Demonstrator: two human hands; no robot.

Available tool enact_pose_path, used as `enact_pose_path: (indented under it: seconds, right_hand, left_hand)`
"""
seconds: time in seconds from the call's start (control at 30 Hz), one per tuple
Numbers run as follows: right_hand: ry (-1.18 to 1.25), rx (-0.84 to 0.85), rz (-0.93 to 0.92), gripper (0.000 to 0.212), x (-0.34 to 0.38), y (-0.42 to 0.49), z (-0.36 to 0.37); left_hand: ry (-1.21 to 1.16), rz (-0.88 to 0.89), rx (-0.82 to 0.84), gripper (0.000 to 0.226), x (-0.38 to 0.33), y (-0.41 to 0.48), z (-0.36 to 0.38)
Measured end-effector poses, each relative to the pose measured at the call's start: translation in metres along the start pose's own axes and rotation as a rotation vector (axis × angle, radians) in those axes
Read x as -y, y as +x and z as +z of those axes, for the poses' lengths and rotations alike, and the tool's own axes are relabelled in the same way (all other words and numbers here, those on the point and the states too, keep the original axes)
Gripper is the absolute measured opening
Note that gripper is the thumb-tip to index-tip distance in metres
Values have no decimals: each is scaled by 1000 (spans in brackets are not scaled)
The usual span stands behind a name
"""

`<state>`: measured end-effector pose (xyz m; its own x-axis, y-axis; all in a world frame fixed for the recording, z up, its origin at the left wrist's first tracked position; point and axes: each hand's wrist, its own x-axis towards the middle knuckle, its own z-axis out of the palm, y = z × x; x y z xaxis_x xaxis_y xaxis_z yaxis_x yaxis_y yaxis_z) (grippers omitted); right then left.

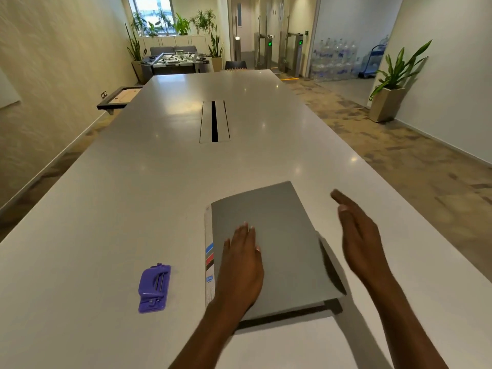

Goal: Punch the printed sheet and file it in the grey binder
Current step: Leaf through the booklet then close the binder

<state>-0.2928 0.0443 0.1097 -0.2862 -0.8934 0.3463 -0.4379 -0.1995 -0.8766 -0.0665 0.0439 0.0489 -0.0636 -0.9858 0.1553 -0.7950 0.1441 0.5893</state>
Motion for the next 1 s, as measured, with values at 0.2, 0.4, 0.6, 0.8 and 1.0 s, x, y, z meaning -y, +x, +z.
enact_pose_path:
  seconds: [0.2,0.4,0.6,0.8,1.0]
  right_hand:
    - [-275,428,-35,48,-24,-52,79]
    - [-454,509,-87,65,-70,-74,112]
    - [-505,509,-101,58,-75,-77,120]
    - [-524,559,-161,66,-74,-66,144]
    - [-656,532,-311,79,-69,-47,181]
  left_hand:
    - [347,5,104,68,-9,3,26]
    - [391,34,111,76,4,-2,53]
    - [328,-23,149,117,27,1,81]
    - [365,-14,62,105,35,9,64]
    - [498,2,77,77,63,38,45]
